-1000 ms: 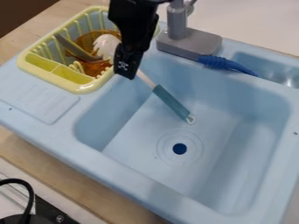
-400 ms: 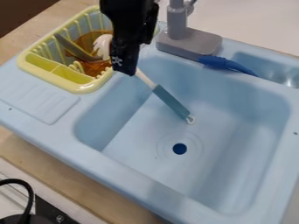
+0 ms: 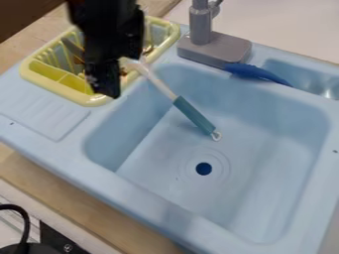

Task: Moved the spaghetti spoon from the sink to the left side of the sink sideways

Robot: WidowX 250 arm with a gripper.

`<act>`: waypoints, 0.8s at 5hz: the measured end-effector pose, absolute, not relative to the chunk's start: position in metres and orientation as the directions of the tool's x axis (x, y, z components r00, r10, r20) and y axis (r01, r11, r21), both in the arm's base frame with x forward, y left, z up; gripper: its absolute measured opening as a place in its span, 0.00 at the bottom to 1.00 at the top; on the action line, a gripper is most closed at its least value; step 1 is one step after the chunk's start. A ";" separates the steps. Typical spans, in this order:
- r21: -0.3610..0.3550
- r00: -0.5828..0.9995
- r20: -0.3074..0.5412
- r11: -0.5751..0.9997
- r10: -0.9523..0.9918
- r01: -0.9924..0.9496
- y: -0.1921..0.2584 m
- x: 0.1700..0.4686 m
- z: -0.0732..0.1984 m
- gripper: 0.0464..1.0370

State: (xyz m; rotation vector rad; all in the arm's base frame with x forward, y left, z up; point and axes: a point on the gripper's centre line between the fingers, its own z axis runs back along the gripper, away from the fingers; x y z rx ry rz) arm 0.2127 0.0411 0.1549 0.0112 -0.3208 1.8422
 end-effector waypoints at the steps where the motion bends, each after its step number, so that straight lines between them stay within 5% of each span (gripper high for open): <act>1: -0.246 -0.481 0.122 -0.443 0.868 -0.862 0.058 0.190 0.165 0.96; 4: -0.211 -0.873 0.025 -0.851 0.487 -0.481 0.107 0.175 0.163 0.96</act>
